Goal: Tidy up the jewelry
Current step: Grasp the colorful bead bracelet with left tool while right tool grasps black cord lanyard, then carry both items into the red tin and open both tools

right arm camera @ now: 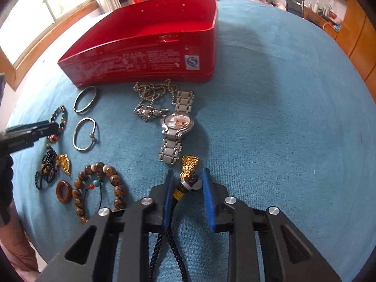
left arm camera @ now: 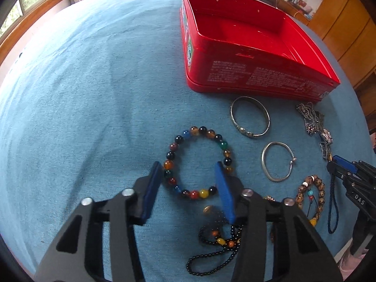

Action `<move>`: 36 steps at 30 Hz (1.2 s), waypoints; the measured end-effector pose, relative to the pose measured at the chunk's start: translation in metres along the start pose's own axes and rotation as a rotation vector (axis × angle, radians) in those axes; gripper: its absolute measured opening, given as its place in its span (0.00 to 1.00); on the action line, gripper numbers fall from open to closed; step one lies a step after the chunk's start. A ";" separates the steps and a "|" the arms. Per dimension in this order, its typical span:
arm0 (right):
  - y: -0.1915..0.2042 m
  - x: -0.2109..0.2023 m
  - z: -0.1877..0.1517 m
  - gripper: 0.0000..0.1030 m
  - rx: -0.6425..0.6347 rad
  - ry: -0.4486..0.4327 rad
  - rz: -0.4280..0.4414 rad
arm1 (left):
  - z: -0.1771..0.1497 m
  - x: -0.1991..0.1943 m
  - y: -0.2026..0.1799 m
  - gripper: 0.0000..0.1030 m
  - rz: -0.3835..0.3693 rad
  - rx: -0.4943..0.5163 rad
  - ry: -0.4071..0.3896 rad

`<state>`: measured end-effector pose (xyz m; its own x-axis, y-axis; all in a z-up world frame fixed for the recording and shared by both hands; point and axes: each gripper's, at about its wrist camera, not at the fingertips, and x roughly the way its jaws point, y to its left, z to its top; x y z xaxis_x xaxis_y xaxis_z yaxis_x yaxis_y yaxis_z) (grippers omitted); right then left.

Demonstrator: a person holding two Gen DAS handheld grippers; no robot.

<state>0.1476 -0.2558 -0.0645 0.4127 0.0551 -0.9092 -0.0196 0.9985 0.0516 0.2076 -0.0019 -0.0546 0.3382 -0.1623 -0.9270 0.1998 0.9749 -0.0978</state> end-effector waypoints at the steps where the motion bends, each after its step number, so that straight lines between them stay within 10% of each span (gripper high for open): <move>1: 0.003 0.000 -0.001 0.23 -0.010 -0.006 -0.010 | 0.001 0.001 -0.002 0.33 0.005 -0.002 0.002; 6: 0.003 -0.002 -0.005 0.21 0.020 -0.013 0.021 | 0.002 0.003 -0.001 0.08 0.015 -0.022 0.001; 36: -0.025 -0.102 0.041 0.11 0.054 -0.201 0.178 | 0.020 -0.112 -0.022 0.06 -0.132 0.022 -0.277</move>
<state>0.1434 -0.2865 0.0435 0.5801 0.2222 -0.7837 -0.0612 0.9713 0.2300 0.1836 -0.0086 0.0582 0.5452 -0.3256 -0.7725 0.2773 0.9397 -0.2003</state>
